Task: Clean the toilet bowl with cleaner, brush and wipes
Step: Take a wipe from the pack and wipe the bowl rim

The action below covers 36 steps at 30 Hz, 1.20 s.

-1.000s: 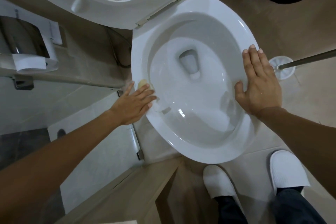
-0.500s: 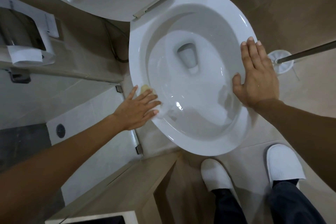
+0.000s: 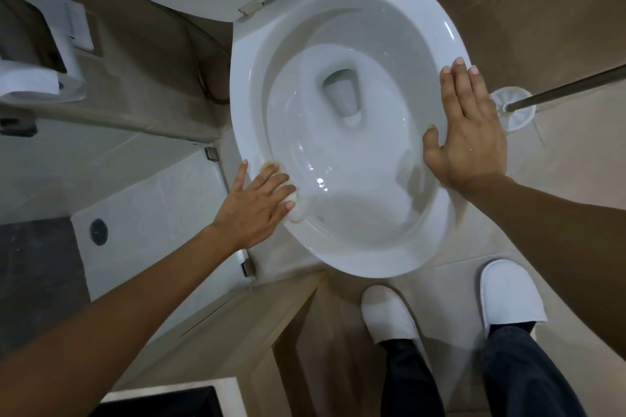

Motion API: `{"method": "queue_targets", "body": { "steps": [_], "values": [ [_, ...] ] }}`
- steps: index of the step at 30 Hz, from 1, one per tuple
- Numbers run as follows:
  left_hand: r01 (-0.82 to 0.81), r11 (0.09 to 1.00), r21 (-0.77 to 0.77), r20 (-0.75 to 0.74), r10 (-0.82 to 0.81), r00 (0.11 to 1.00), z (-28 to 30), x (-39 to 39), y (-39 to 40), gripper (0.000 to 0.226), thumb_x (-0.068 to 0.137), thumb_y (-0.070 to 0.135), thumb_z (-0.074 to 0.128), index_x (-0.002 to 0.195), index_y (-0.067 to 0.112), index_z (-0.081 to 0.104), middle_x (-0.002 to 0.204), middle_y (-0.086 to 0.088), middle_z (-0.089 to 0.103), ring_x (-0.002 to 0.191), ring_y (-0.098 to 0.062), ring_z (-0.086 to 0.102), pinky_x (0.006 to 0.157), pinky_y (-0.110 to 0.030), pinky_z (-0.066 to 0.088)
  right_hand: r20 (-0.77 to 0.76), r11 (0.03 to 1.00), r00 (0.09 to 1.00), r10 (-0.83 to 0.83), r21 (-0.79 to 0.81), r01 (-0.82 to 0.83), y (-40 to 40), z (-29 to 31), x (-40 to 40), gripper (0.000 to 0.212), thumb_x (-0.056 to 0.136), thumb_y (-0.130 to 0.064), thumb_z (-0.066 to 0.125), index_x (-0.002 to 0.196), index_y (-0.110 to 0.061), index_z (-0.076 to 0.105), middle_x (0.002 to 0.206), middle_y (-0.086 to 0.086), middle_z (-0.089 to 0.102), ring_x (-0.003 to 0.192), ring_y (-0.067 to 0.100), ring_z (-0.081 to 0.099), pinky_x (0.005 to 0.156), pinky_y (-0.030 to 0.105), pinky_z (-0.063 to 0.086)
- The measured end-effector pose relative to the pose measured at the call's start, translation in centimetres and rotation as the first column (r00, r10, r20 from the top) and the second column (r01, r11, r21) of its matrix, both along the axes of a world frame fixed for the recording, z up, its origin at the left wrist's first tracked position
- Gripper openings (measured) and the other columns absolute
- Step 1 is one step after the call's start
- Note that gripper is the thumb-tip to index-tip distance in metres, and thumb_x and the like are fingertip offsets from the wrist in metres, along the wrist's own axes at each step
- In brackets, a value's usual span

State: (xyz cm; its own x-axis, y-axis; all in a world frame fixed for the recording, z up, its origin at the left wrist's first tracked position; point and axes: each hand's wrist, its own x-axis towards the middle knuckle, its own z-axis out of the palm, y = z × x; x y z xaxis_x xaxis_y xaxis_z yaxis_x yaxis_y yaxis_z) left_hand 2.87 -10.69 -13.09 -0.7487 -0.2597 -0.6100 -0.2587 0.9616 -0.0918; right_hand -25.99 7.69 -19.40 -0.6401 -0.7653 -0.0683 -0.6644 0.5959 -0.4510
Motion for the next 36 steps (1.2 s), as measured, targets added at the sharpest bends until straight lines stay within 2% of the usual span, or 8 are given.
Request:
{"method": "queue_targets", "body": {
  "steps": [6, 15, 18, 22, 26, 31, 33, 36],
  "values": [
    [-0.053, 0.998, 0.023, -0.04, 0.054, 0.998, -0.5, 0.5, 3.2, 0.051, 0.096, 0.043, 0.017, 0.128, 0.024, 0.052, 0.134, 0.001, 0.052, 0.137, -0.023, 0.036, 0.111, -0.058, 0.006, 0.014, 1.0, 1.0, -0.001, -0.016, 0.002, 0.1, 0.1, 0.1, 0.077, 0.086, -0.027, 0.042, 0.154, -0.013, 0.01, 0.161, 0.004, 0.006, 0.148, 0.021, 0.004, 0.12, 0.044, 0.016],
    [-0.12, 0.99, 0.08, -0.142, 0.13, 0.981, -0.4, 0.7, 7.4, 0.048, 0.097, 0.04, 0.022, 0.126, 0.021, 0.056, 0.131, -0.001, 0.055, 0.132, -0.025, 0.042, 0.109, -0.06, 0.019, 0.006, 1.0, 1.0, -0.004, -0.016, 0.004, 0.0, 0.3, 0.0, 0.077, 0.086, -0.026, 0.044, 0.154, -0.012, 0.01, 0.161, 0.005, 0.007, 0.148, 0.021, 0.004, 0.12, 0.043, 0.014],
    [-0.164, 0.979, 0.123, -0.167, 0.184, 0.969, -0.4, 0.6, 9.8, 0.052, 0.099, 0.043, 0.017, 0.124, 0.022, 0.057, 0.129, 0.0, 0.057, 0.13, -0.025, 0.046, 0.109, -0.061, 0.021, 0.004, 1.0, 1.0, -0.003, -0.01, 0.003, 0.0, 0.1, 0.0, 0.078, 0.086, -0.026, 0.045, 0.154, -0.012, 0.01, 0.161, 0.005, 0.006, 0.148, 0.021, 0.004, 0.12, 0.042, 0.014],
    [-0.245, 0.959, 0.144, -0.171, 0.268, 0.948, -0.9, 0.2, 12.8, 0.044, 0.098, 0.041, 0.025, 0.126, 0.026, 0.055, 0.13, 0.003, 0.056, 0.13, -0.021, 0.045, 0.114, -0.056, 0.011, -0.01, 1.0, 1.0, -0.001, 0.007, 0.002, 0.0, 0.2, 0.0, 0.077, 0.087, -0.028, 0.044, 0.154, -0.012, 0.009, 0.161, 0.004, 0.006, 0.148, 0.02, 0.003, 0.12, 0.041, 0.013],
    [-0.323, 0.935, 0.143, -0.199, 0.347, 0.917, -1.0, -1.2, 15.8, 0.044, 0.095, 0.038, 0.029, 0.127, 0.024, 0.057, 0.127, 0.003, 0.06, 0.127, -0.021, 0.049, 0.112, -0.053, 0.003, -0.013, 1.0, 1.0, 0.001, 0.017, -0.001, -0.1, 0.4, 0.1, 0.076, 0.088, -0.029, 0.044, 0.154, -0.013, 0.009, 0.161, 0.004, 0.005, 0.148, 0.02, 0.003, 0.121, 0.04, 0.012],
    [-0.457, 0.864, 0.21, -0.151, 0.491, 0.858, -1.1, -4.8, 20.4, 0.057, 0.101, 0.041, 0.007, 0.134, 0.021, 0.049, 0.128, 0.004, 0.058, 0.126, -0.017, 0.05, 0.113, -0.056, 0.002, -0.012, 1.0, 1.0, 0.003, 0.016, -0.003, -0.2, 0.6, 0.0, 0.076, 0.088, -0.029, 0.043, 0.154, -0.012, 0.009, 0.161, 0.005, 0.006, 0.148, 0.021, 0.004, 0.12, 0.042, 0.013],
    [-0.488, 0.839, 0.242, -0.164, 0.531, 0.832, -1.2, -5.9, 21.3, 0.059, 0.1, 0.042, 0.005, 0.137, 0.019, 0.045, 0.13, 0.003, 0.057, 0.124, -0.016, 0.05, 0.11, -0.058, 0.003, -0.013, 1.0, 1.0, 0.003, 0.012, -0.003, -0.1, 0.5, 0.0, 0.076, 0.088, -0.028, 0.044, 0.154, -0.012, 0.01, 0.161, 0.005, 0.006, 0.148, 0.021, 0.004, 0.12, 0.043, 0.014],
    [-0.446, 0.859, 0.251, -0.175, 0.494, 0.852, -1.6, -5.2, 21.3, 0.054, 0.102, 0.04, 0.007, 0.146, 0.019, 0.03, 0.143, 0.004, 0.046, 0.132, -0.013, 0.042, 0.117, -0.052, -0.001, -0.008, 1.0, 1.0, 0.001, 0.005, -0.001, -0.1, 0.5, 0.1, 0.077, 0.086, -0.027, 0.044, 0.154, -0.012, 0.01, 0.161, 0.005, 0.007, 0.148, 0.021, 0.004, 0.12, 0.042, 0.014]
  ]
}}
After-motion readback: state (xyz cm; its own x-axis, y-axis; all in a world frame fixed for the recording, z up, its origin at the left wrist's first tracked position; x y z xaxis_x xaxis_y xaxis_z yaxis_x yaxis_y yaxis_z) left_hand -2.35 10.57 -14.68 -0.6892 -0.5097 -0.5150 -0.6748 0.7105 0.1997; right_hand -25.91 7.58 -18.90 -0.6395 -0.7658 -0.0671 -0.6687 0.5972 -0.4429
